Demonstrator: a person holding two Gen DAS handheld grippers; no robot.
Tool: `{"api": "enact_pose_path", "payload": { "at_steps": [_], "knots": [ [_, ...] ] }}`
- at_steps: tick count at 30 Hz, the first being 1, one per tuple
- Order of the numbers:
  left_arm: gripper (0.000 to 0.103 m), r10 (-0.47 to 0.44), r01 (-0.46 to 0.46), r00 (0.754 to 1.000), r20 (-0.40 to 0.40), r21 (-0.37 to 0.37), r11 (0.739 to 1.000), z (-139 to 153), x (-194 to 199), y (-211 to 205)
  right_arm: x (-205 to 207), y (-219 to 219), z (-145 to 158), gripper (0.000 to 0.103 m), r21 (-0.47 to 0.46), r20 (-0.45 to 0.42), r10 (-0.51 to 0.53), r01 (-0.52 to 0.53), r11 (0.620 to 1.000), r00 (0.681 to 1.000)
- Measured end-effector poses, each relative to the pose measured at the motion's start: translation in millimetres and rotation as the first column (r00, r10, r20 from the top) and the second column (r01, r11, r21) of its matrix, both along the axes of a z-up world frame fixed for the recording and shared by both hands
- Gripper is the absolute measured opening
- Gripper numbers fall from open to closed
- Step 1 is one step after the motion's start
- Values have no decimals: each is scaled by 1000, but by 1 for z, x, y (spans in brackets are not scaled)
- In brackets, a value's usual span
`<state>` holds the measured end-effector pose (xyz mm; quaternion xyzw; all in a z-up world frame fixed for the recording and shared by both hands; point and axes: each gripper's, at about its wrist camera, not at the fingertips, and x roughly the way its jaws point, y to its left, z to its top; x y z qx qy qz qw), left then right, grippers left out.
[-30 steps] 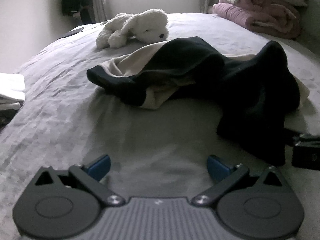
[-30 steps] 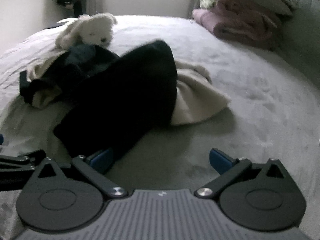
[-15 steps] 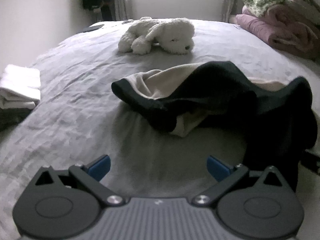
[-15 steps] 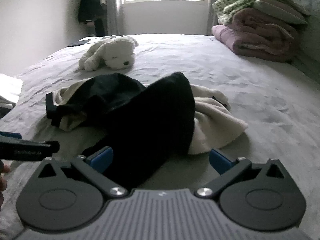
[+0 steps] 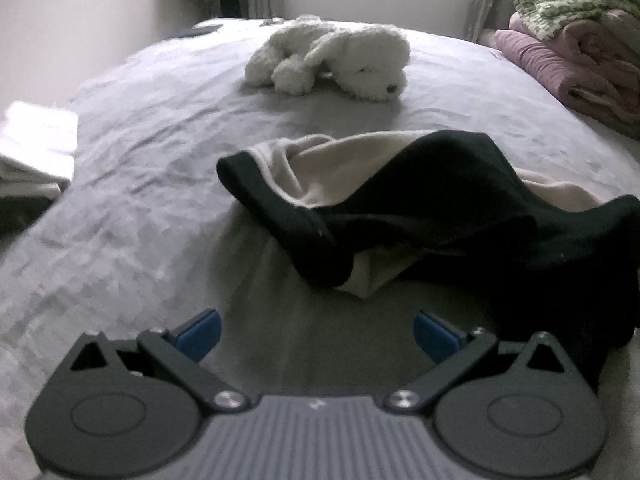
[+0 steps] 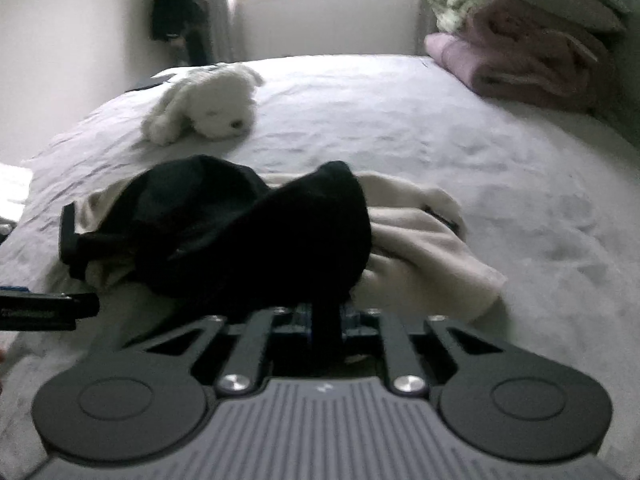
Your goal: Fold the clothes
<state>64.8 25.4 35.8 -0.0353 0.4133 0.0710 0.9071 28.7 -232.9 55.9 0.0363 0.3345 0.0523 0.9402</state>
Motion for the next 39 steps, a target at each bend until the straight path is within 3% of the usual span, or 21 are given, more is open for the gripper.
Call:
{"api": "enact_pose_path", "payload": {
  "at_steps": [5, 11, 16, 19, 22, 24, 26, 28, 32, 33, 35, 36, 39],
  "knots": [
    [103, 0, -1, 1000, -2, -44, 999, 1, 0, 2, -16, 2, 23, 14, 27, 48, 49, -50, 998, 998],
    [103, 22, -23, 1000, -16, -102, 994, 2, -1, 12, -39, 12, 39, 13, -21, 82, 144, -142, 990, 986],
    [103, 38, -40, 999, -16, -148, 988, 3, 0, 20, -63, 21, 53, 7, -2, 108, 315, -317, 948, 943],
    [103, 28, -32, 999, -24, -156, 987, 2, 1, 20, -73, 32, 54, 7, -77, 108, 385, -379, 922, 916],
    [103, 25, -29, 999, -31, -151, 988, 0, 3, 19, -69, 34, 45, 11, -125, 94, 364, -352, 928, 927],
    [103, 24, -29, 999, -34, -145, 989, -1, 5, 19, -63, 30, 42, 20, -127, 87, 332, -320, 939, 939],
    [103, 23, -29, 999, -39, -141, 990, -2, 7, 20, -60, 30, 40, 71, -139, 94, 296, -282, 949, 951],
    [103, 24, -32, 998, -52, -142, 989, -4, 8, 21, -59, 27, 42, 83, -128, 131, 276, -260, 957, 952],
    [103, 32, -40, 998, -58, -152, 988, -5, 7, 22, -42, 19, 40, 81, 12, 128, 218, -221, 975, 968],
    [103, 30, -39, 998, -59, -151, 988, -5, 7, 22, -37, 19, 36, 74, 36, 101, 204, -209, 977, 974],
    [103, 23, -32, 998, -64, -143, 989, -6, 7, 21, -31, 20, 28, 32, 30, 52, 177, -179, 983, 983],
    [103, 20, -29, 998, -66, -141, 990, -6, 7, 21, -29, 21, 25, 20, 19, 37, 164, -165, 986, 986],
    [103, 21, -30, 998, -65, -154, 988, -5, 6, 24, -38, 16, 35, 16, 31, 84, 159, -162, 986, 984]
  ]
}}
